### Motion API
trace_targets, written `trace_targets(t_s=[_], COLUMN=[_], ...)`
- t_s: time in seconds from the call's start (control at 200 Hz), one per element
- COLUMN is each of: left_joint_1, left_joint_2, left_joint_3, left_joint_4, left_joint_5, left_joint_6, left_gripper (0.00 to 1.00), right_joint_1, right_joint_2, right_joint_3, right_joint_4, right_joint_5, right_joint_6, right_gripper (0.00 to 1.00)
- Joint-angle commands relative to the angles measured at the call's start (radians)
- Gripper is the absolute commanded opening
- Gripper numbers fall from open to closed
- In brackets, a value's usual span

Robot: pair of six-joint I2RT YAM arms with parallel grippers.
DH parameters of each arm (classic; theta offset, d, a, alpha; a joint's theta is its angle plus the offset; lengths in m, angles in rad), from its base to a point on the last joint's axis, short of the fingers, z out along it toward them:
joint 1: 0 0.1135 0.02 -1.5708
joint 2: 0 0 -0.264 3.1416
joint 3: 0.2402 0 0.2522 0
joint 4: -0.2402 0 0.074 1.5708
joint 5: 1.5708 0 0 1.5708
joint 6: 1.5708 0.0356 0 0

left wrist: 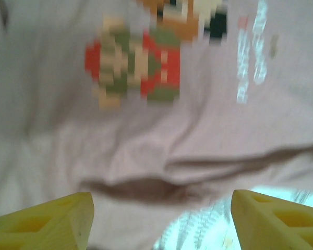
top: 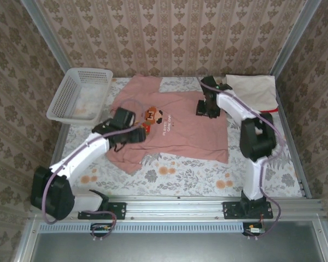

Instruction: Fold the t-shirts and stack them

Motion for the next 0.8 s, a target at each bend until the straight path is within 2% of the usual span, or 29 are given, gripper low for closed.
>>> trace_targets(t_s=[0.0, 0.145, 0.25, 0.45, 0.565, 0.655, 0.74, 0.795], left_joint_1=[-0.069, -0.153, -0.185, -0.228, -0.248, -0.280, -0.297, -0.303], left_joint_2=[-0.012, 0.059, 0.084, 0.129, 0.190, 0.256, 0.308, 0.313], left_joint_3=[-0.085, -0.137, -0.151, -0.174, -0.153, -0.105, -0.082, -0.079], left_joint_4=[-0.079, -0.089, -0.077, -0.063, -0.081, -0.116, -0.134, -0.140], left_joint_5=[-0.126, -0.156, -0.167, -0.170, -0.181, -0.231, -0.245, -0.252], left_joint_6=[-0.106, -0.141, -0.152, -0.149, -0.119, -0.114, -0.122, -0.132], left_gripper=[0.71, 0.71, 0.71, 0.68, 0.71, 0.71, 0.64, 0.50], right_joint_1=[0.057, 0.077, 0.070, 0.053, 0.047, 0.045, 0.044, 0.043], right_joint_2=[-0.244, -0.433, -0.477, -0.431, -0.412, -0.397, -0.389, -0.390], right_joint_3=[-0.286, -0.612, -0.710, -0.746, -0.732, -0.715, -0.708, -0.708], right_joint_4=[0.099, 0.157, 0.142, 0.170, 0.179, 0.176, 0.181, 0.187], right_joint_5=[0.062, 0.123, 0.168, 0.160, 0.158, 0.160, 0.160, 0.160], right_joint_6=[0.052, 0.142, 0.157, 0.150, 0.146, 0.141, 0.143, 0.145], right_gripper=[0.51, 0.52, 0.54, 0.56, 0.56, 0.57, 0.57, 0.57])
